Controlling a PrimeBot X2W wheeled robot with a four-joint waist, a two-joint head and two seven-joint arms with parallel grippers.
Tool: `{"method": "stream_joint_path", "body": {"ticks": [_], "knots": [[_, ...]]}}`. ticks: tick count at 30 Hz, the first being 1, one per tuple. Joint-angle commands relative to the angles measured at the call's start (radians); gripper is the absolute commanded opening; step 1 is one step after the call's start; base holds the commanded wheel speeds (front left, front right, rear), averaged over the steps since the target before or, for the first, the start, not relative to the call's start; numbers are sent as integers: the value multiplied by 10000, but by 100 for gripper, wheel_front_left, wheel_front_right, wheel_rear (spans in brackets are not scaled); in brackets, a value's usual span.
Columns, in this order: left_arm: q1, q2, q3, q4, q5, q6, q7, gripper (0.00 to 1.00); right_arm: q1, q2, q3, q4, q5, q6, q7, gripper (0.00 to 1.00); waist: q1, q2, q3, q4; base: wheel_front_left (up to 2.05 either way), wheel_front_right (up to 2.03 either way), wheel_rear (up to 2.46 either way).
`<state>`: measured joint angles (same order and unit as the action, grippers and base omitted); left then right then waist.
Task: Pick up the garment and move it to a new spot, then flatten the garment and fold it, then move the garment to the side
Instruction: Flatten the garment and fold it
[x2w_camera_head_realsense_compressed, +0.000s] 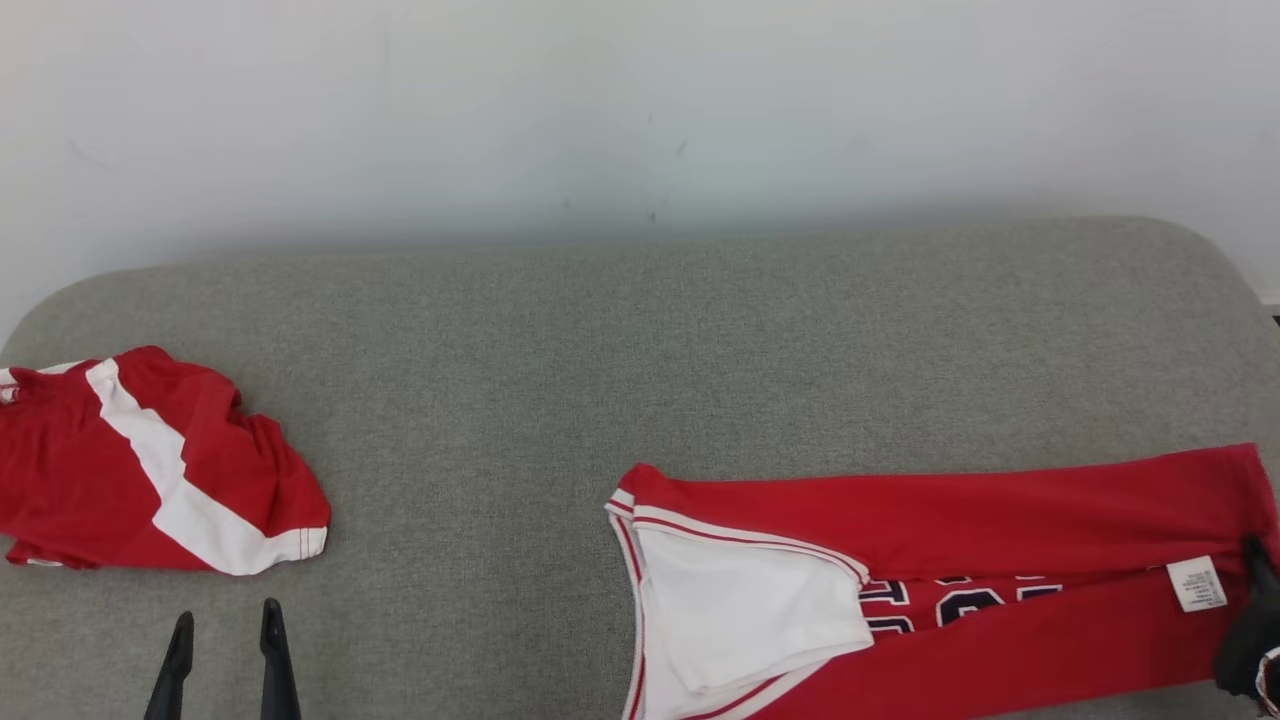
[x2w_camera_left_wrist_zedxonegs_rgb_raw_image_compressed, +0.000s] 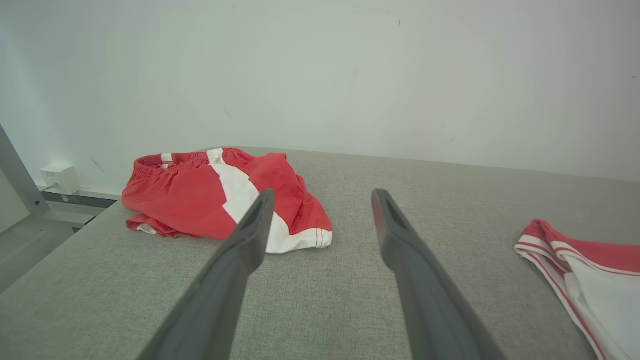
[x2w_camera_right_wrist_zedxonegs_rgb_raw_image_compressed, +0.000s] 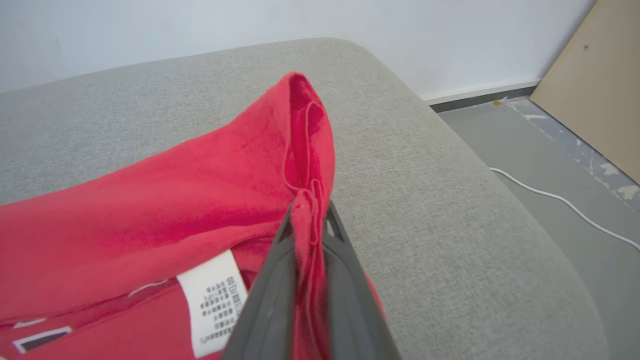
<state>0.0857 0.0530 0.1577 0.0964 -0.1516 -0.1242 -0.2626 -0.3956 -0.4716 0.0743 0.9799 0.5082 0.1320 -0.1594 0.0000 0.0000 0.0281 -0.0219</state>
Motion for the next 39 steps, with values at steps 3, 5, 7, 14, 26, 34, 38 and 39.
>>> {"method": "stream_joint_path", "body": {"ticks": [3,5,7,14,26,34,38,39], "knots": [[223,-25,-25,-7,81,-39,-31,100,-153,-363,-89,38,-92,-27,92,0,0,0,-264,-105,0,0,0],[282,-27,-27,-24,16,-43,-31,100,-136,-360,-128,-68,-123,-27,149,0,0,0,-318,-147,0,0,0],[346,-29,-61,-31,-77,-24,-31,100,-116,-226,-112,-258,-155,-27,208,0,0,0,-351,-191,0,0,0],[353,-28,-177,29,-243,88,-31,100,208,509,239,-1492,257,-27,426,0,0,0,-379,-288,0,0,0],[68,-28,-495,150,-344,152,-31,100,1277,2565,1367,-4631,379,-26,1140,0,0,0,-279,-153,0,0,0],[-98,-29,-767,269,-453,175,-31,100,1648,3725,2163,-5614,233,-26,1540,0,0,0,-169,174,0,0,0],[-173,-27,-856,326,-482,166,-31,100,1646,4045,2601,-5631,323,-26,1529,0,0,0,-95,343,0,0,0],[-196,-27,-880,340,-481,167,-31,100,1621,4088,2707,-5577,344,-26,1522,0,0,0,-85,381,0,0,0]]}}
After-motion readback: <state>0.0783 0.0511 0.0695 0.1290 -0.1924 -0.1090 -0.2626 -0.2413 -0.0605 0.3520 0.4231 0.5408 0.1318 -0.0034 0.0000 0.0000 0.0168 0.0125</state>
